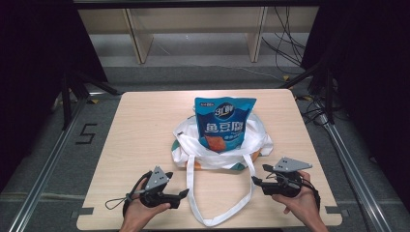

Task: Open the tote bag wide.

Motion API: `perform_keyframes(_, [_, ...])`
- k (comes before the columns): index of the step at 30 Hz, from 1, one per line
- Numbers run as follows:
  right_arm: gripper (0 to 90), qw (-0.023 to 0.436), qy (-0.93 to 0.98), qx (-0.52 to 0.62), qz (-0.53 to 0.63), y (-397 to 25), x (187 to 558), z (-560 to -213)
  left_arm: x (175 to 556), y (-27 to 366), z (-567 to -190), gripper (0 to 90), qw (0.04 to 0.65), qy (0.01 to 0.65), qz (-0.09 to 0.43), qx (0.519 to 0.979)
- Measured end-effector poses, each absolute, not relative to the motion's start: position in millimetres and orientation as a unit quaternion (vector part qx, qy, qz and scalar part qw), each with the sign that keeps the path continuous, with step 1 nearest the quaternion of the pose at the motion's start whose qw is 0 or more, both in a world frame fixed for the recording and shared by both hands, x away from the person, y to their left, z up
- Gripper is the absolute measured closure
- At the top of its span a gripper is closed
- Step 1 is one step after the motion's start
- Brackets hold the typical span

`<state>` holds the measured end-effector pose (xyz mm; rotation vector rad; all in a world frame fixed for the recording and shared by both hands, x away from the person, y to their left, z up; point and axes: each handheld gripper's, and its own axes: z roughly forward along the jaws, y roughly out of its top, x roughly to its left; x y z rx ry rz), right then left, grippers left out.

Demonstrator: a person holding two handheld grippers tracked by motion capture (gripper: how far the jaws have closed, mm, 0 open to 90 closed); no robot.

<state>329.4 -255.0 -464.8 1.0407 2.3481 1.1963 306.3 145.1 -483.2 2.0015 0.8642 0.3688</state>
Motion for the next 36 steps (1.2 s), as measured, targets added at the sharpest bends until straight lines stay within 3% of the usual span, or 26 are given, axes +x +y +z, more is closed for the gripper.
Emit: perform_keyframes(36, [30.1, 0.131, 0.844, 0.366, 0.370, -281, 275, -492, 276, 150, -495, 18.4, 0.428, 0.348, 0.159, 0.819])
